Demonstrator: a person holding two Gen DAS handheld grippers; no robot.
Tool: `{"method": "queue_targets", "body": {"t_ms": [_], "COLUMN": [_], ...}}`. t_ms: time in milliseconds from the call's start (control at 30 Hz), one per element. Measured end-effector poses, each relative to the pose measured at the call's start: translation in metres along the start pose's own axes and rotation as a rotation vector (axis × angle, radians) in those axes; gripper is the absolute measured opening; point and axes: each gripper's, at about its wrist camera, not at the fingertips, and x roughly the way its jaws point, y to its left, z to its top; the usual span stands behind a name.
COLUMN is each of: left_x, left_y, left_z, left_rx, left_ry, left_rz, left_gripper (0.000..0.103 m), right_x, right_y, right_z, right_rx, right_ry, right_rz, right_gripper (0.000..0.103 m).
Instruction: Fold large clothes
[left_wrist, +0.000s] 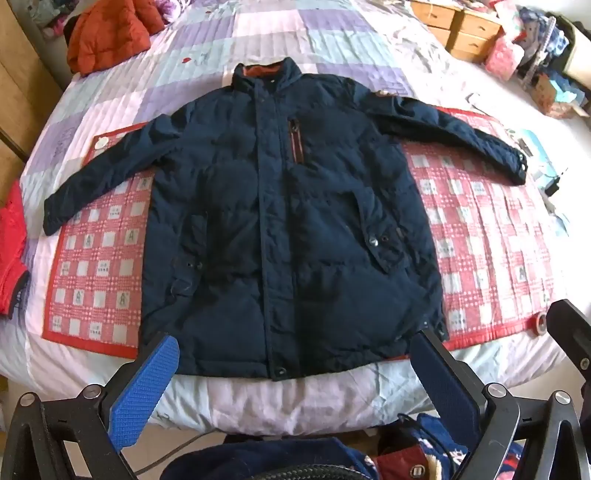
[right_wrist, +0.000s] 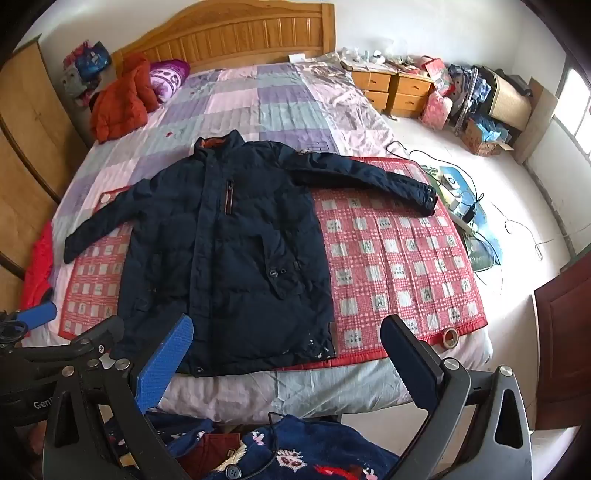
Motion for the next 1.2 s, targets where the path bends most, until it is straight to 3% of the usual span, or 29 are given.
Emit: {"method": "queue_targets", "body": {"t_ms": [1200], "left_x": [0.006], "left_y": [0.002], "left_z": [-0.006], "left_rx": [-0.01], "left_ry": [0.022], "left_rz": [-0.017], "left_gripper": [0.103], "right_x": [0.005], "right_y": [0.002], "right_z": [0.006], "right_rx": [0.003], "right_ry": [0.01], "right_rz": [0.006], "right_gripper": [0.103]}}
